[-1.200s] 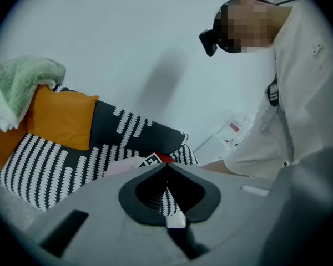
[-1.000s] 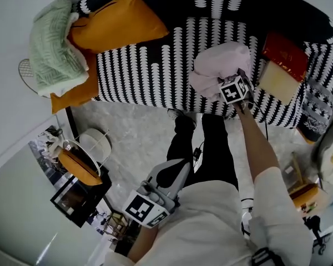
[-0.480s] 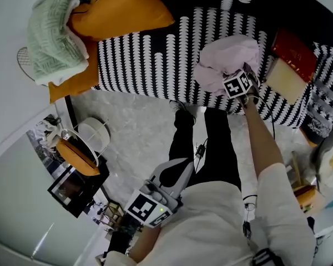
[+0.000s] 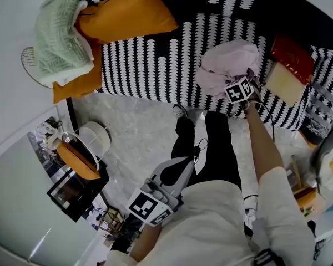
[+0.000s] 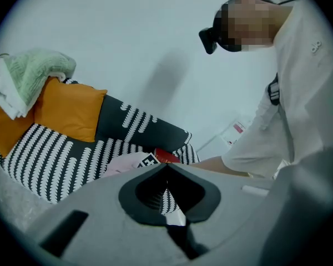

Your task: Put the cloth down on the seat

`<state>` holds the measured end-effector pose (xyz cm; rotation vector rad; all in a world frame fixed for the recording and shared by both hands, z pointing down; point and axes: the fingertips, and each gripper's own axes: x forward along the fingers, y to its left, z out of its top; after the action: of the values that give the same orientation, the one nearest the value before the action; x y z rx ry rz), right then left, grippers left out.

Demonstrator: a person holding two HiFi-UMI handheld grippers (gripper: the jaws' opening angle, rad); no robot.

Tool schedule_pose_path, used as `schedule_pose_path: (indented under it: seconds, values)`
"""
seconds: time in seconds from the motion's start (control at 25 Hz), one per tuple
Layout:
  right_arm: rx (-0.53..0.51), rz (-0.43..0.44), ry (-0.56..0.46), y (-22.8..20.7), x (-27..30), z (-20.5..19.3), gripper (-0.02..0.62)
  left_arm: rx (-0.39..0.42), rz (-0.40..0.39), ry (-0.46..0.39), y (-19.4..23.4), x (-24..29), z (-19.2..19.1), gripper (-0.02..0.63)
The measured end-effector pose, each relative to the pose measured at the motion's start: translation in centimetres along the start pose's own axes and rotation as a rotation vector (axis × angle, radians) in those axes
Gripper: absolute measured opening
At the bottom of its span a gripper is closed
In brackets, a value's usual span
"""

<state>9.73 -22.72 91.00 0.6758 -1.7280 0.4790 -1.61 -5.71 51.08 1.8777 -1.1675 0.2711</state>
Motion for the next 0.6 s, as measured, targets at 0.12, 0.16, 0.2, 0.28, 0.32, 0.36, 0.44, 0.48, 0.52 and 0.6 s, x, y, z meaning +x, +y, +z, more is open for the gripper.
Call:
schedule_pose_path:
  seconds: [0.12,0.16,0.2,0.28,0.32,0.36,0.44,0.48,0.52,0.6]
  values:
    - [0.032,-0.006,-0.011,-0.1,-1.5,0.2,0.413,0.024,-0.021,-0.009,0.0,-0.4,0.7,0.012]
    - [0.041,-0.009,-0.017,-0.1,-2.1,0.4,0.413,0.033,-0.028,-0.013,-0.1,-0.6,0.9,0.012]
    - [0.045,-0.016,-0.021,-0.2,-2.6,0.4,0.413,0.043,-0.036,-0.017,-0.2,-0.8,1.2,0.012]
    - [0.047,-0.032,-0.028,-0.3,-3.6,0.4,0.413,0.065,-0.053,-0.026,-0.4,-1.4,1.6,0.012]
    - [0.049,-0.039,-0.031,-0.3,-4.2,0.4,0.413,0.076,-0.061,-0.03,-0.4,-1.7,1.7,0.012]
    - [0.051,-0.046,-0.034,-0.3,-4.7,0.3,0.413,0.086,-0.069,-0.035,-0.4,-2.1,1.9,0.011]
    - [0.061,-0.062,-0.038,-0.2,-6.0,0.2,0.413,0.109,-0.085,-0.05,-0.4,-2.9,2.3,0.011]
    - [0.067,-0.071,-0.04,-0.1,-6.8,0.2,0.413,0.121,-0.092,-0.059,-0.4,-3.3,2.7,0.012]
    - [0.072,-0.081,-0.042,0.0,-7.5,0.1,0.412,0.132,-0.1,-0.069,-0.4,-3.8,3.0,0.012]
    - [0.081,-0.105,-0.045,0.1,-9.1,0.0,0.412,0.154,-0.114,-0.092,-0.2,-5.1,3.7,0.012]
